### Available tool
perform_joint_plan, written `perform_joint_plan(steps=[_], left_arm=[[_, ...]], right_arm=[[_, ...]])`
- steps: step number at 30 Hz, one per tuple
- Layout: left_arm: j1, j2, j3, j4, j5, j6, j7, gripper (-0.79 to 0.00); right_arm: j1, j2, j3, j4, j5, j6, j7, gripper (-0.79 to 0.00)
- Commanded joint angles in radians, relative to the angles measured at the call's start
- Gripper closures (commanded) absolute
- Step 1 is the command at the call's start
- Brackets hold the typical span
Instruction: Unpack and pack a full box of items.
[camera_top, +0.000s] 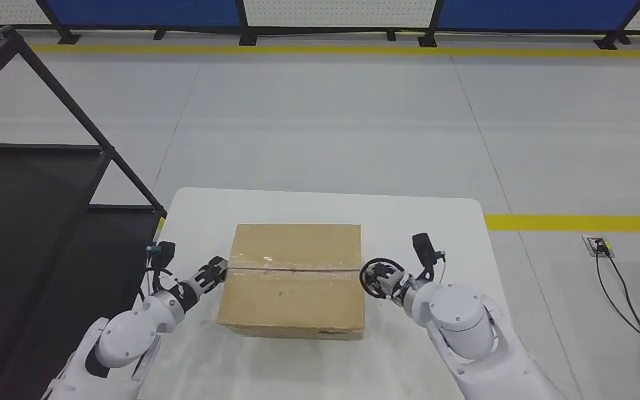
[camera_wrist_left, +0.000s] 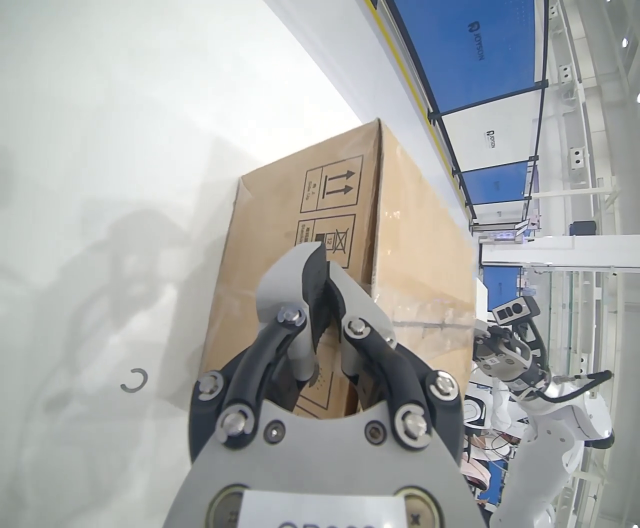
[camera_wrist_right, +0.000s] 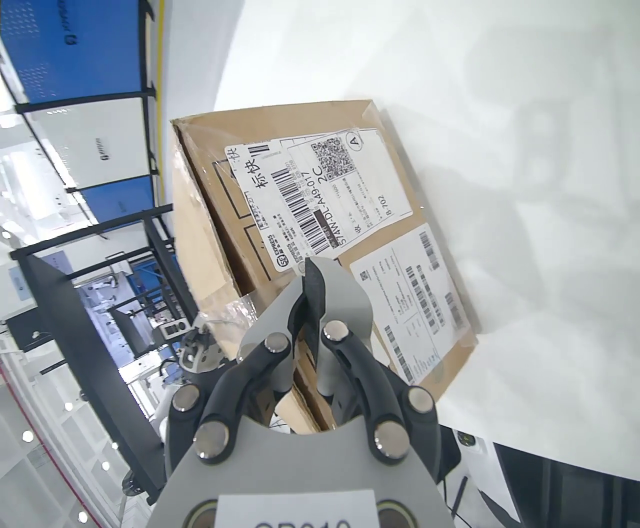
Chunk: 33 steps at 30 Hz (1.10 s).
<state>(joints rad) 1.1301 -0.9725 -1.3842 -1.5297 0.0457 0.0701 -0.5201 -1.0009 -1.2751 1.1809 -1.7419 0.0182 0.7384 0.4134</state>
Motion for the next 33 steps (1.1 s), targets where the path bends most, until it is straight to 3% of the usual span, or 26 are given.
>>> perform_joint_plan(steps=[1, 4, 7, 9, 12, 20, 25, 28, 33], left_arm=[[0.001, -0.001, -0.002, 0.001, 0.0, -0.001, 0.001, 0.0], [0.002, -0.002, -0.009, 0.005, -0.027, -0.004, -0.013, 0.0], [0.0, -0.002, -0.019, 0.006, -0.029, -0.009, -0.017, 0.0], [0.0, -0.003, -0.024, 0.005, -0.032, -0.01, -0.019, 0.0], [0.002, -0.003, -0.033, 0.006, -0.035, -0.011, -0.018, 0.0], [0.011, -0.001, -0.078, 0.013, -0.055, -0.02, -0.016, 0.0], [0.023, 0.001, -0.106, 0.015, -0.077, -0.026, -0.022, 0.0], [0.034, 0.002, -0.118, 0.012, -0.079, -0.03, -0.024, 0.0], [0.048, 0.002, -0.133, 0.004, -0.086, -0.036, -0.024, 0.0]], right_arm=[[-0.036, -0.002, 0.02, -0.051, 0.023, -0.042, -0.058, 0.0], [-0.069, -0.005, 0.03, -0.092, 0.042, -0.056, -0.097, 0.0], [-0.047, -0.002, 0.013, -0.073, 0.034, 0.041, -0.035, 0.0], [-0.004, -0.005, 0.007, -0.045, 0.012, 0.122, -0.063, 0.0], [0.021, -0.013, -0.003, -0.027, 0.03, 0.154, -0.099, 0.0], [-0.025, -0.029, 0.023, -0.11, 0.053, 0.117, -0.273, 0.0], [-0.018, -0.035, 0.003, -0.118, 0.038, 0.076, -0.3, 0.0], [0.004, -0.037, -0.027, -0.092, 0.038, 0.043, -0.246, 0.0], [0.088, -0.045, -0.079, 0.017, 0.025, 0.08, -0.181, 0.0]])
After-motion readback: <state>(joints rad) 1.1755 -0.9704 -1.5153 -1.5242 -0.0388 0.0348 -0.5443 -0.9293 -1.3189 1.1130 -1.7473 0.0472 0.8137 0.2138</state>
